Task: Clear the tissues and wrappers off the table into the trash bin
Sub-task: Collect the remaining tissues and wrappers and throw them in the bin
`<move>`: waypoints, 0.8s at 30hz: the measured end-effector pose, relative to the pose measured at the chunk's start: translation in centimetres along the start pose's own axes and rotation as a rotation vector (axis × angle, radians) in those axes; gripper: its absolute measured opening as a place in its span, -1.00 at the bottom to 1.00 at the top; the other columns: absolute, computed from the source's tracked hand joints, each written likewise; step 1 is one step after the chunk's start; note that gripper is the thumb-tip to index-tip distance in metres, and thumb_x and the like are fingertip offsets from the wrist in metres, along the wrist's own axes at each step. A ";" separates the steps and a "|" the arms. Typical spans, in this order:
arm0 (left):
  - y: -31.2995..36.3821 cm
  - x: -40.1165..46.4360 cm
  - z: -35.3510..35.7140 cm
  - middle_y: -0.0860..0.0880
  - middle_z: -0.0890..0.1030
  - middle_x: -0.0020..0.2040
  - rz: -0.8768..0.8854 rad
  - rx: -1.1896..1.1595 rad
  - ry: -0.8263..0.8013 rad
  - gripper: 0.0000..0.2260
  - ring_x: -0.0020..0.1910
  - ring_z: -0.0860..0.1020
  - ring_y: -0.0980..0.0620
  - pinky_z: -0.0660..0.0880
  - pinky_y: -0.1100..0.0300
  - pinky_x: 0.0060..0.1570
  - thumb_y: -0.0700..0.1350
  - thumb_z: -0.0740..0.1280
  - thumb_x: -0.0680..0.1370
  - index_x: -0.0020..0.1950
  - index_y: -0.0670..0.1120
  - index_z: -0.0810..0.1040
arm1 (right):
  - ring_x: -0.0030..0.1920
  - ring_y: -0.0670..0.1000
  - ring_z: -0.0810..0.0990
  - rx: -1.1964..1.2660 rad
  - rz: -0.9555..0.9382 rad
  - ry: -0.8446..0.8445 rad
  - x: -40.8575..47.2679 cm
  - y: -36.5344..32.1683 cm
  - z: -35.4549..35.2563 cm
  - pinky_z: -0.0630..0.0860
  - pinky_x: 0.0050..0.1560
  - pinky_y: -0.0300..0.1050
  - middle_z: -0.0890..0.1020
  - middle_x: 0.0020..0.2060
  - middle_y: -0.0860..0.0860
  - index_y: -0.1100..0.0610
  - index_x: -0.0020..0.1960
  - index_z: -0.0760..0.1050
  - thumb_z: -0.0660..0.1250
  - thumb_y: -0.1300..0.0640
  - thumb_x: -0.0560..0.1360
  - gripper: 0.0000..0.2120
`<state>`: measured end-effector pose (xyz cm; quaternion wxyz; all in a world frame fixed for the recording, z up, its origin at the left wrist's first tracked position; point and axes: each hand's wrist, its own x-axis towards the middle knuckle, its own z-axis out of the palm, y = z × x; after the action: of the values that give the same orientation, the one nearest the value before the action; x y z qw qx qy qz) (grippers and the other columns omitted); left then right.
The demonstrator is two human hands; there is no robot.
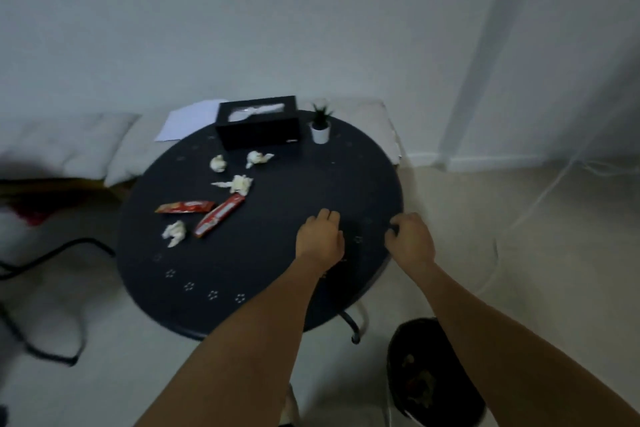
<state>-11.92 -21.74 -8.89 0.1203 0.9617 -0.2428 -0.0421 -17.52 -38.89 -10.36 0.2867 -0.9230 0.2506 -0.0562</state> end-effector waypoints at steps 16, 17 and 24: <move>-26.3 -5.6 -5.8 -0.12 0.40 0.31 -0.588 -0.101 0.105 -0.62 0.26 0.41 -0.14 0.50 -0.03 0.17 -0.06 0.25 0.53 0.33 -0.07 0.35 | 0.22 0.09 0.49 -0.143 -0.419 -0.284 2.1 -23.3 15.5 0.53 0.20 -0.03 0.46 0.23 0.09 0.12 0.28 0.49 0.29 0.19 0.52 -0.67; -27.3 -5.8 -5.8 -0.12 0.38 0.33 -0.592 -0.109 0.097 -0.60 0.28 0.39 -0.14 0.49 -0.03 0.18 -0.07 0.25 0.53 0.36 -0.06 0.32 | 0.24 0.09 0.47 -0.162 -0.458 -0.286 2.0 -24.2 16.3 0.51 0.23 -0.03 0.46 0.24 0.09 0.11 0.32 0.46 0.29 0.20 0.51 -0.63; -31.4 -6.0 -4.8 -0.02 0.30 0.41 -0.481 -0.195 -0.028 -0.51 0.33 0.33 -0.08 0.49 0.01 0.18 -0.07 0.24 0.52 0.44 0.10 0.24 | 0.35 0.13 0.32 -0.398 -0.602 -0.356 2.2 -27.9 20.7 0.40 0.34 0.03 0.32 0.37 0.09 -0.08 0.48 0.25 0.28 0.20 0.49 -0.41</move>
<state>-2.18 8.94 -12.00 0.1958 0.9749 -0.0038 -0.1061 1.50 -9.79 -12.07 0.1120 -0.9879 -0.0785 0.0728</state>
